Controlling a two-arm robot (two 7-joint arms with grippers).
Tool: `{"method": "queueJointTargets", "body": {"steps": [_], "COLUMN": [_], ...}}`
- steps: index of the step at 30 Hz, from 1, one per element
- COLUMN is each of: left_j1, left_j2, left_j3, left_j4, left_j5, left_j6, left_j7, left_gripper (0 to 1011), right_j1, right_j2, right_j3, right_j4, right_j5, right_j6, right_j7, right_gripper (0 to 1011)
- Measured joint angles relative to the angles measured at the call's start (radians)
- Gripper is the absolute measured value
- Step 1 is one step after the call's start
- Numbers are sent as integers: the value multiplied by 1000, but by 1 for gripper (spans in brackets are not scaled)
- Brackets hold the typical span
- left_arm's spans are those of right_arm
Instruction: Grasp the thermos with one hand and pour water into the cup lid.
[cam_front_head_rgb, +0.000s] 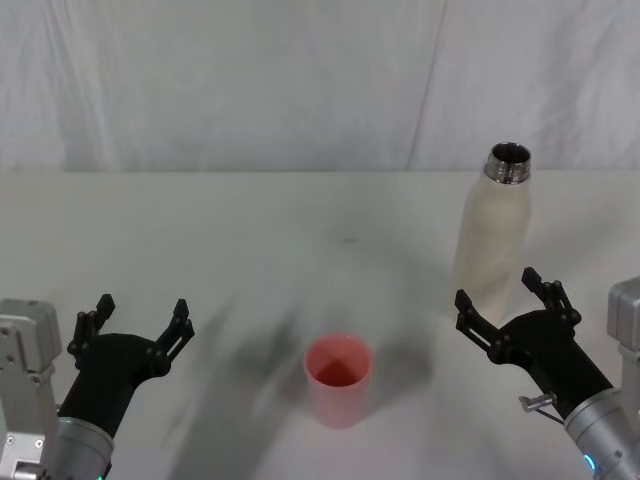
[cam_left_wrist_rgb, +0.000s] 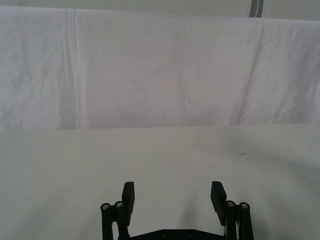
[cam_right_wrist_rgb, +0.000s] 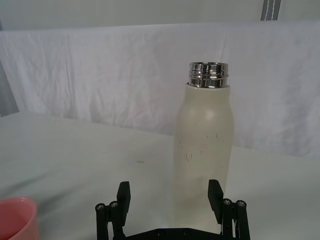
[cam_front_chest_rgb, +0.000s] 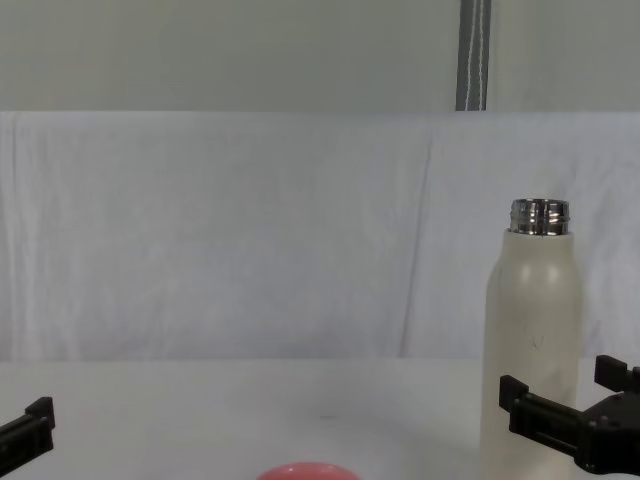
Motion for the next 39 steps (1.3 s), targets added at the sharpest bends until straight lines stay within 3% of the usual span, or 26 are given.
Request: {"method": "queueJointTargets", "body": {"steps": [39], "left_j1": [0], "left_j2": [0], "left_j3": [0], "left_j4": [0], "left_j5": [0], "left_j6": [0], "left_j7": [0], "left_gripper": [1001], "right_j1": [0], "right_j2": [0], "right_j3": [0], "right_j4": [0], "right_j5": [0], "right_j6": [0], "right_j7": [0], "right_gripper": [1000]}}
